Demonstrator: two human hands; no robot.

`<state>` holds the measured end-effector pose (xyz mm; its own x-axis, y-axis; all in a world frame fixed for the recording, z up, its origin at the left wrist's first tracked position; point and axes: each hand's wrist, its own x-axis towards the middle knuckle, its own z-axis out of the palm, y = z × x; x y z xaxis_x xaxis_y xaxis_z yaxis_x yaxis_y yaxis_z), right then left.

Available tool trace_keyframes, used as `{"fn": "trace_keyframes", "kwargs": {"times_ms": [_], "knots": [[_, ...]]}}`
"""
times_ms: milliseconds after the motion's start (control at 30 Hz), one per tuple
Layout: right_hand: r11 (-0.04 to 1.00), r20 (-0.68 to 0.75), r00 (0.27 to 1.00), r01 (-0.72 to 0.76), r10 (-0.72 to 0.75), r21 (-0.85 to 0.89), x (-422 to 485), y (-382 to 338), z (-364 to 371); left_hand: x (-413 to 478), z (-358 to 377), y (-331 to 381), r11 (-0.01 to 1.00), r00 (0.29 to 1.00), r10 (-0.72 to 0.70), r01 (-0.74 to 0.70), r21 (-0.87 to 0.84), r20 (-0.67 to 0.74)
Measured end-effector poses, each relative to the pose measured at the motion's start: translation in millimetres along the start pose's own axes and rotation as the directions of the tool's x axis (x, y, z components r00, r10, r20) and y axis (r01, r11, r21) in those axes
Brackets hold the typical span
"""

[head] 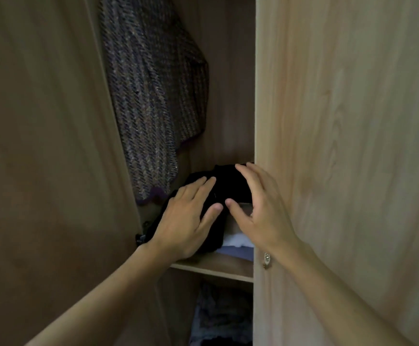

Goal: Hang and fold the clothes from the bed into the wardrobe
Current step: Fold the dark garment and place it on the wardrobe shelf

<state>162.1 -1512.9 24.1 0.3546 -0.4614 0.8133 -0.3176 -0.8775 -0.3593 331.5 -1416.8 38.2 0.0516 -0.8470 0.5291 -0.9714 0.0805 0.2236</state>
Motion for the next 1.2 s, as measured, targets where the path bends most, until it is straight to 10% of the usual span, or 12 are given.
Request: {"fn": "trace_keyframes", "kwargs": {"times_ms": [833, 1200], "knots": [[0.986, 0.17, 0.983, -0.048, 0.075, -0.157, -51, -285, 67, -220, -237, -107, 0.983, 0.921, 0.18, -0.158, 0.091, -0.346], [0.991, 0.205, 0.978, -0.004, 0.031, -0.131, -44, -315, 96, -214, -266, -155, 0.994, 0.882, 0.001, 0.05, 0.095, -0.471]]}}
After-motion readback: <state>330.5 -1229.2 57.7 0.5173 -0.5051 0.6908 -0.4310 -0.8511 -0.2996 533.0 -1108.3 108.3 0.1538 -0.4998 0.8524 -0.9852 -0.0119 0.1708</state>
